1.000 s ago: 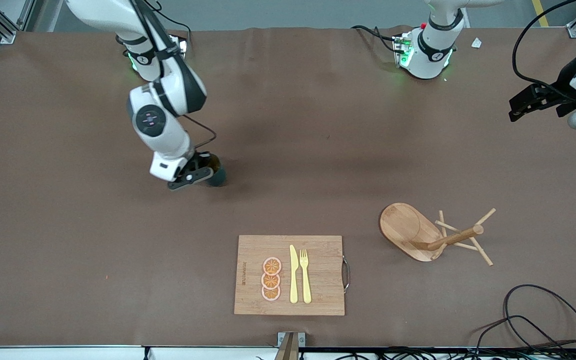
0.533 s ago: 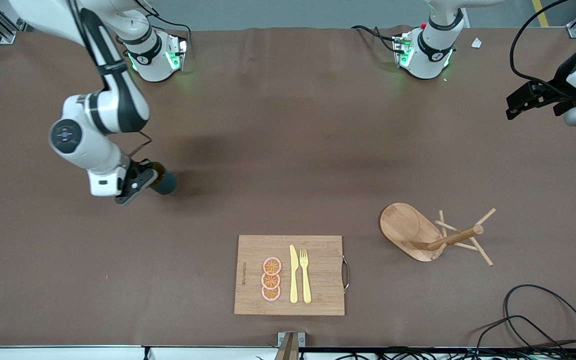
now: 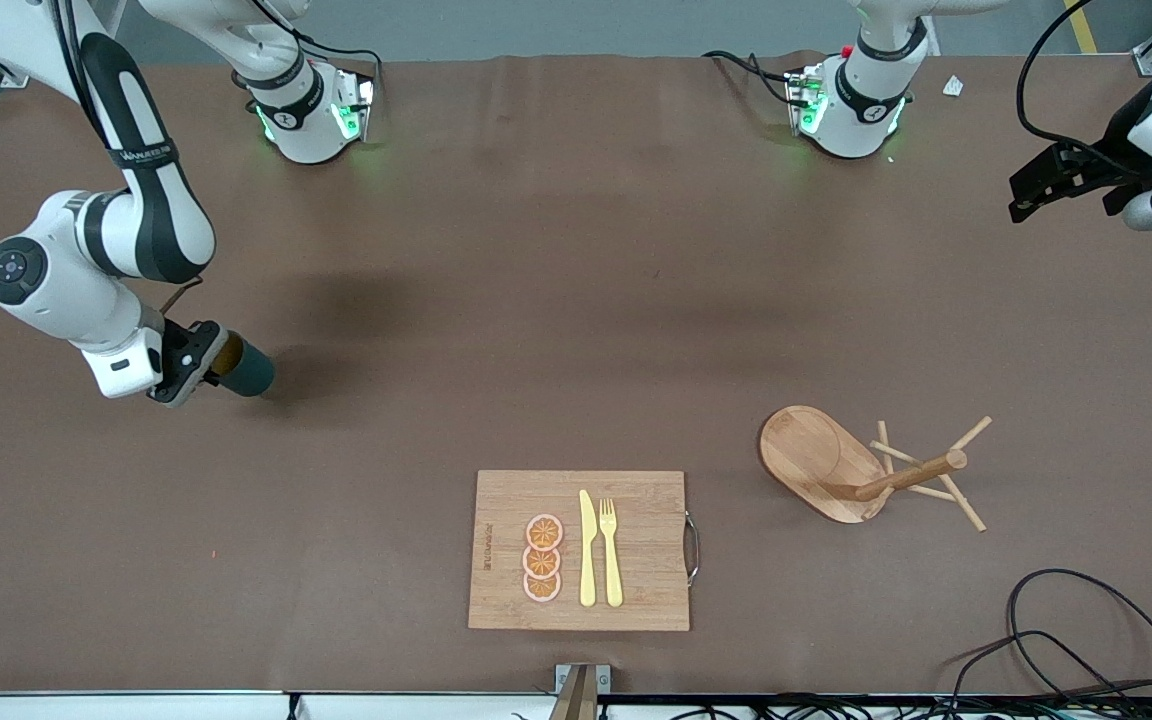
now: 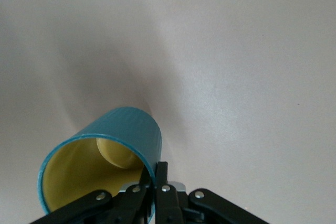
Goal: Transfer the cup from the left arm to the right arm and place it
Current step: 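Carry the teal mug away from the stand with the right gripper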
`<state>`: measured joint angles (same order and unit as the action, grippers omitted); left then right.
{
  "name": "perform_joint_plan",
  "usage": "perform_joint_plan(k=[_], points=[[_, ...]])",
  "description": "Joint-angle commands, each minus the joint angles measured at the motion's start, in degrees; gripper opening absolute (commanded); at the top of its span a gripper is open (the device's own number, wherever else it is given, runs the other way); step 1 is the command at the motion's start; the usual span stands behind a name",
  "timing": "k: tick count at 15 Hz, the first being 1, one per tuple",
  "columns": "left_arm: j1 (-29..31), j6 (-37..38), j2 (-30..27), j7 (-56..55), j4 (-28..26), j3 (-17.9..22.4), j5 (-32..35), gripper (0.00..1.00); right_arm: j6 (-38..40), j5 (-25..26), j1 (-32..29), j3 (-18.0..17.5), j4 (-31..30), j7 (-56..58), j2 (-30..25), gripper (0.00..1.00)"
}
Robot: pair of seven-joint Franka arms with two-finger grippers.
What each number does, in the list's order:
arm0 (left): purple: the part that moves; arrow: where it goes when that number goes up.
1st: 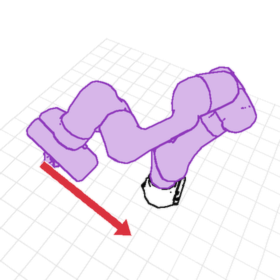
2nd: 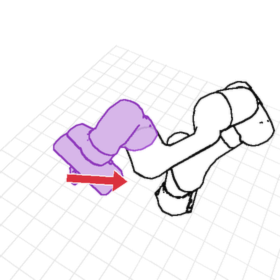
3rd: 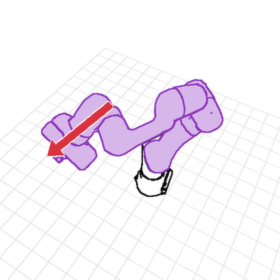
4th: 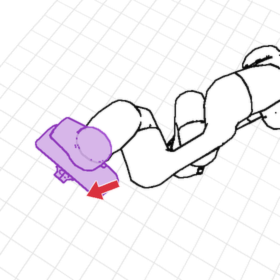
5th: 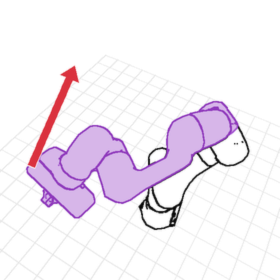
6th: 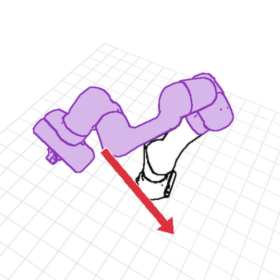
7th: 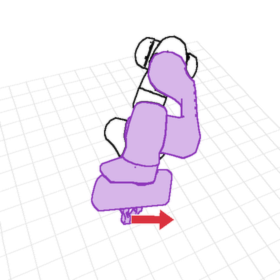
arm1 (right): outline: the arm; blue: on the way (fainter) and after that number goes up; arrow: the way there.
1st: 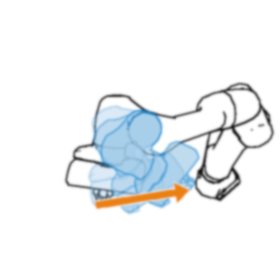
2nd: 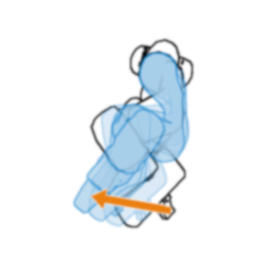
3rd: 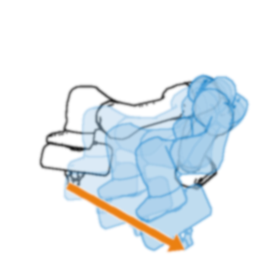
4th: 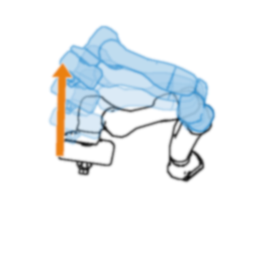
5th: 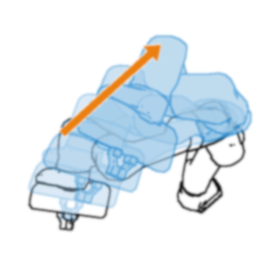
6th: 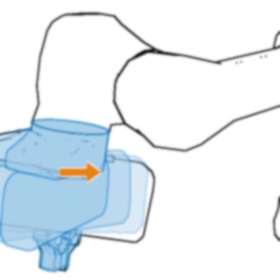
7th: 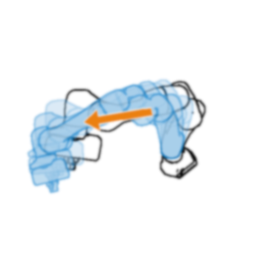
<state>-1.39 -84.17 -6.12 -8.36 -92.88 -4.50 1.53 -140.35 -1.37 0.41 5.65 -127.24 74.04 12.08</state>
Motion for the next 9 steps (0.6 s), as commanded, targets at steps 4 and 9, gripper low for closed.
perform_joint_plan(k=[4,9], points=[[0.3,-2.0,-1.2,0.8,-1.3,0.5,-0.7,1.0,-5.5,6.1,-2.0,-1.2,-4.2,2.4,-0.2,0.02],[0.3,-1.6,-1.4,1.0,-1.3,0.5,-0.7,1.0,-6.5,6.8,-1.9,-1.2,-5.0,2.6,0.7,0.04]])
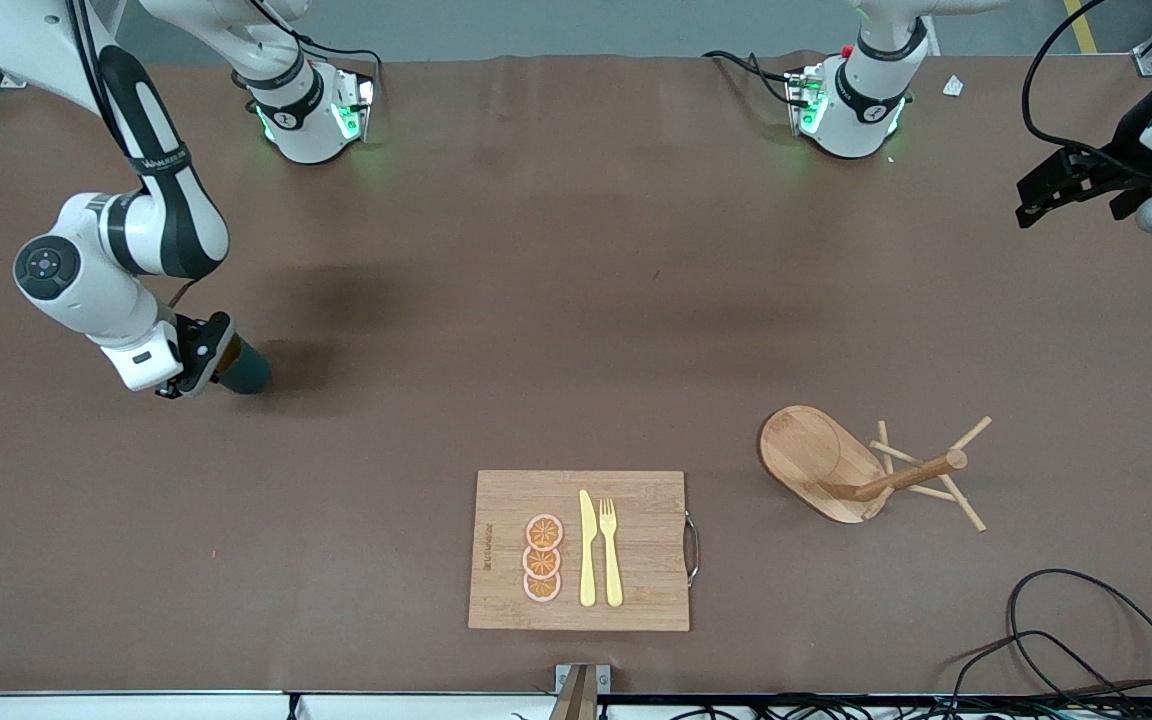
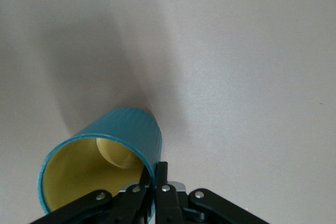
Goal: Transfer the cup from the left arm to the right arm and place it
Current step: 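Carry the teal mug away from the stand with the right gripper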
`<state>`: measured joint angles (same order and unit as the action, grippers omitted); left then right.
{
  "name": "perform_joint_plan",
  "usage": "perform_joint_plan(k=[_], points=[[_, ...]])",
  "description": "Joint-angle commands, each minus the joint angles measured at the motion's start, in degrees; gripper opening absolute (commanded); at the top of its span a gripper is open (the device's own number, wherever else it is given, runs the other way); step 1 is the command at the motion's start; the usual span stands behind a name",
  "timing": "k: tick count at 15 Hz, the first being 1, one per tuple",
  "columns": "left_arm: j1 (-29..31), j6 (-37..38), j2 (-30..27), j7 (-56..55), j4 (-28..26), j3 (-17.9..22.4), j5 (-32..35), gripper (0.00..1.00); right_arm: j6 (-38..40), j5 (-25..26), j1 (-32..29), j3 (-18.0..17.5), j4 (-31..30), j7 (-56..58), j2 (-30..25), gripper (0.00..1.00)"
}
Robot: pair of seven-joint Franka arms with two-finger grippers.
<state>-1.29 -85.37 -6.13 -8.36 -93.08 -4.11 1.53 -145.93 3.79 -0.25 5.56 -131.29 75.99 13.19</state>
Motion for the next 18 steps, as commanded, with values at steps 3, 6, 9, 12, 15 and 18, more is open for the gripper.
perform_joint_plan(k=[3,6,9,12,15,18], points=[[0.2,-0.3,-1.5,1.0,-1.1,0.2,-0.7,1.0,-0.9,4.2,-1.3,-1.2,-0.9,0.7,-0.4,0.12],[0.1,-0.2,-1.5,0.9,-0.3,0.1,-0.4,1.0,-0.6,4.2,-1.4,-1.2,-0.5,0.5,-0.2,1.0],[0.2,0.7,-1.6,0.9,0.2,0.2,-0.3,1.0,1.8,3.9,-1.4,-1.3,0.6,-1.1,-0.5,1.0],[0.3,0.8,-1.5,0.9,0.2,0.7,-0.3,1.0,10.8,3.7,-1.2,-1.4,5.0,-10.0,-1.2,1.0],[0.3,0.7,-1.2,1.0,0.4,0.7,-0.2,1.0,18.6,3.0,-0.4,-1.8,7.9,-24.9,-3.4,1.0],[0.2,1.7,-1.4,0.9,0.3,0.4,-0.2,1.0,22.0,1.4,1.8,-1.7,8.3,-40.6,-6.9,1.0]])
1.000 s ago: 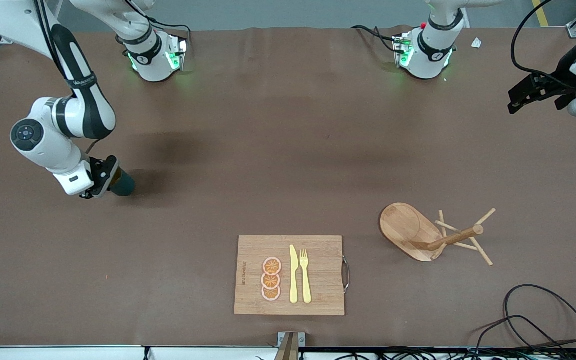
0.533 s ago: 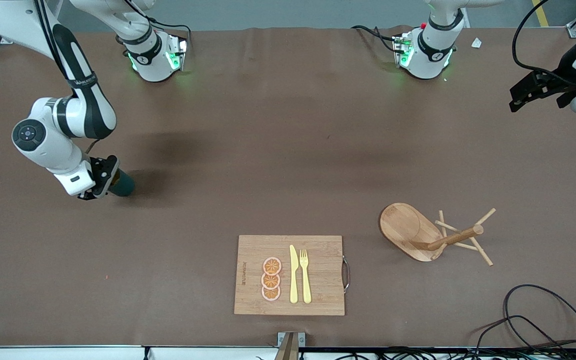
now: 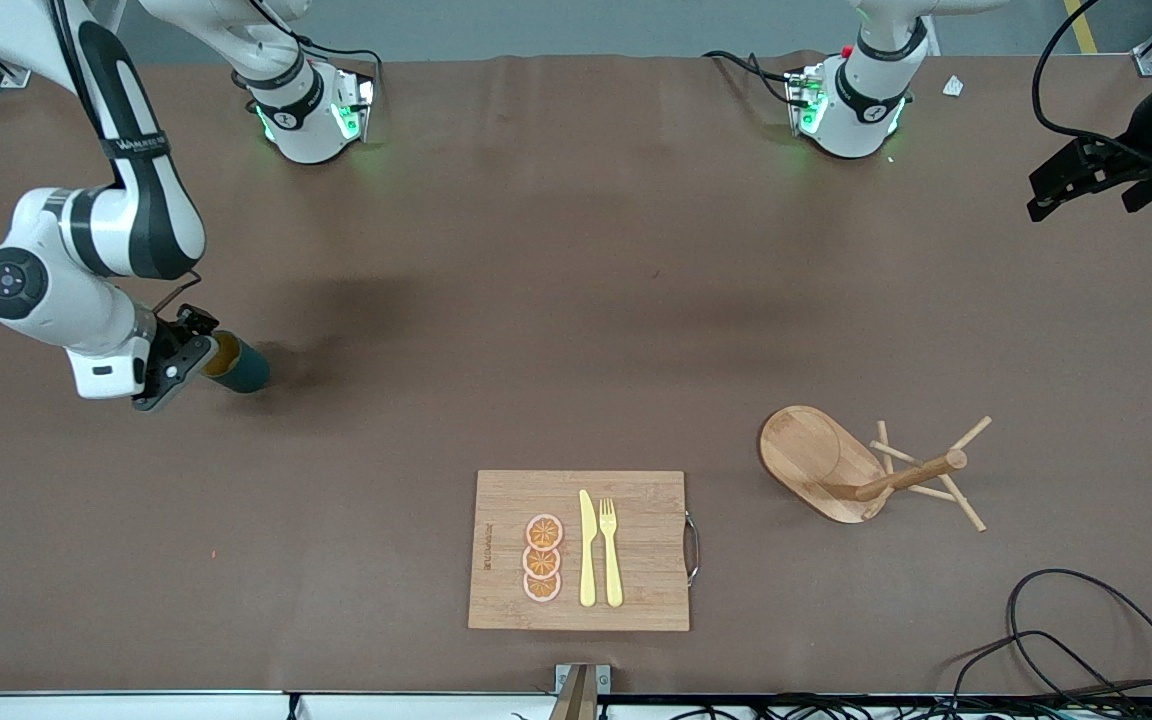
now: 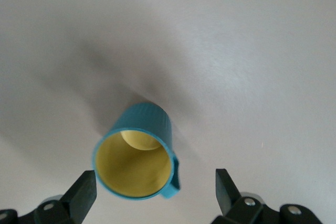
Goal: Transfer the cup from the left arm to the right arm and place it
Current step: 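Carry the teal mug away from the stand with the right gripper, then set the mug on the table and open the right gripper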
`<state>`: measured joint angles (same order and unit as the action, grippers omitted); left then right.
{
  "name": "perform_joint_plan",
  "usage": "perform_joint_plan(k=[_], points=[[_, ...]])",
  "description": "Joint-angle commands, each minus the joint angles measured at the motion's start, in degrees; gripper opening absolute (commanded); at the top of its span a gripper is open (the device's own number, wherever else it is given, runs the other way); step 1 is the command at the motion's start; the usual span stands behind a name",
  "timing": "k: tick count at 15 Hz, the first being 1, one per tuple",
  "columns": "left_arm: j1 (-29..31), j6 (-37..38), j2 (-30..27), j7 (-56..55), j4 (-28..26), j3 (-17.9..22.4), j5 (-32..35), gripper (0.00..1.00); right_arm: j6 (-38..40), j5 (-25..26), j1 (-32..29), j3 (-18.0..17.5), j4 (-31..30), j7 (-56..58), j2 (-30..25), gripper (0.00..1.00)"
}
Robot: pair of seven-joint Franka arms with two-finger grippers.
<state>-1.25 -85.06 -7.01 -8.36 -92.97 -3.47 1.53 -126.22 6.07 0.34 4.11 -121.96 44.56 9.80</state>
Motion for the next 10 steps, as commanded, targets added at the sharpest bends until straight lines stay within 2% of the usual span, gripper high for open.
perform_joint_plan(k=[1,4,10], points=[[0.2,1.6,-0.6,0.9,0.1,-0.2,-0.3,1.0,2.8,-0.9,1.5,-0.2,-1.0,-14.0,-4.4,1.0],[0.2,1.6,-0.7,0.9,-0.1,-0.3,-0.3,1.0,6.9,-0.9,2.4,-0.2,2.0,-24.8,-6.0,1.0],[-0.2,1.6,-1.1,0.2,-0.5,-1.7,-0.3,1.0,19.6,-1.0,1.5,0.3,16.0,-29.6,-5.7,1.0]])
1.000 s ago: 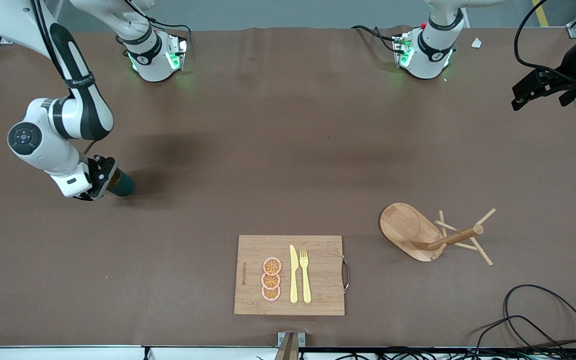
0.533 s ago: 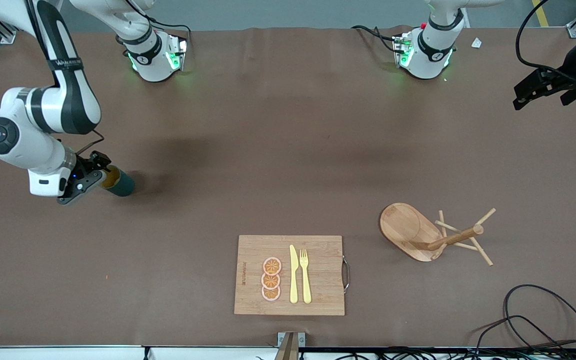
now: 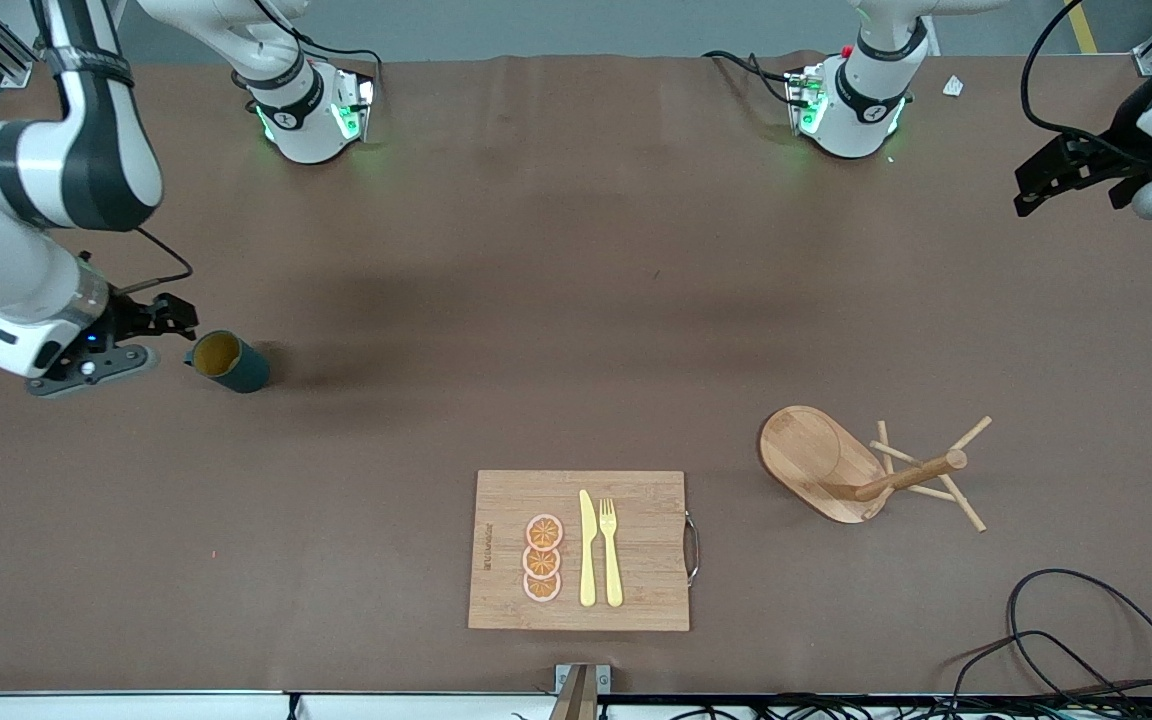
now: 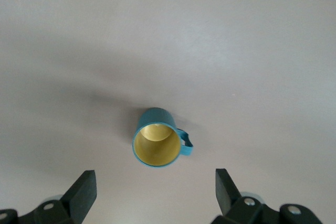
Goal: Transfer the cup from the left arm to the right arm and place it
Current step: 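Set the mug on the table and open the right gripper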
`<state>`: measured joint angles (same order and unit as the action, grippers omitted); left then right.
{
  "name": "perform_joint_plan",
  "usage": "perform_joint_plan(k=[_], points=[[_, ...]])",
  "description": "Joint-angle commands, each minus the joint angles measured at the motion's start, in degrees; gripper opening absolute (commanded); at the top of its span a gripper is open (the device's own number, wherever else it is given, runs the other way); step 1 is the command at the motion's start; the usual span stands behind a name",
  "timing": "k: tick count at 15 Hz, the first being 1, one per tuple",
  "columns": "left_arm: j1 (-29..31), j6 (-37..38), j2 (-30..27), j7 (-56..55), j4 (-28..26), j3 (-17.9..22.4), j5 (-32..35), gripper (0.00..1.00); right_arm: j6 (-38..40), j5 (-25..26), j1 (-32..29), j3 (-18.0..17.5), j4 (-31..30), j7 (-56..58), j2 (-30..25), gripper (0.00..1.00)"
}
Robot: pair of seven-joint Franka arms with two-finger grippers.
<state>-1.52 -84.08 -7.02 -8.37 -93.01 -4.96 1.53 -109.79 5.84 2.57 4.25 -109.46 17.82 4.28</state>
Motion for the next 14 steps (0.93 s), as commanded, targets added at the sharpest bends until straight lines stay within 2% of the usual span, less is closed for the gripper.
perform_joint_plan(k=[1,4,7,10,14], points=[[0.1,0.8,-1.2,0.2,-0.5,-0.5,-0.3,1.0,5.2,-0.7,-1.1,0.1,5.5,-5.6,-0.1,1.0],[0.4,1.7,-1.2,0.2,-0.4,-0.4,-0.4,1.0,12.4,-0.8,-1.2,0.1,11.9,-13.3,0.2,1.0],[0.2,1.3,-0.8,-0.2,-0.2,-0.5,-0.7,1.0,17.0,-1.6,-2.6,0.2,17.0,-14.2,0.3,1.0],[0.3,0.1,-0.8,0.0,-0.4,-0.5,-1.2,1.0,17.7,-2.0,-4.0,0.1,21.0,-13.8,1.3,1.0],[-0.1,-0.2,-0.8,0.2,-0.5,-0.8,-1.2,1.0,18.8,-2.1,-4.0,0.1,22.5,-13.9,1.7,1.0]])
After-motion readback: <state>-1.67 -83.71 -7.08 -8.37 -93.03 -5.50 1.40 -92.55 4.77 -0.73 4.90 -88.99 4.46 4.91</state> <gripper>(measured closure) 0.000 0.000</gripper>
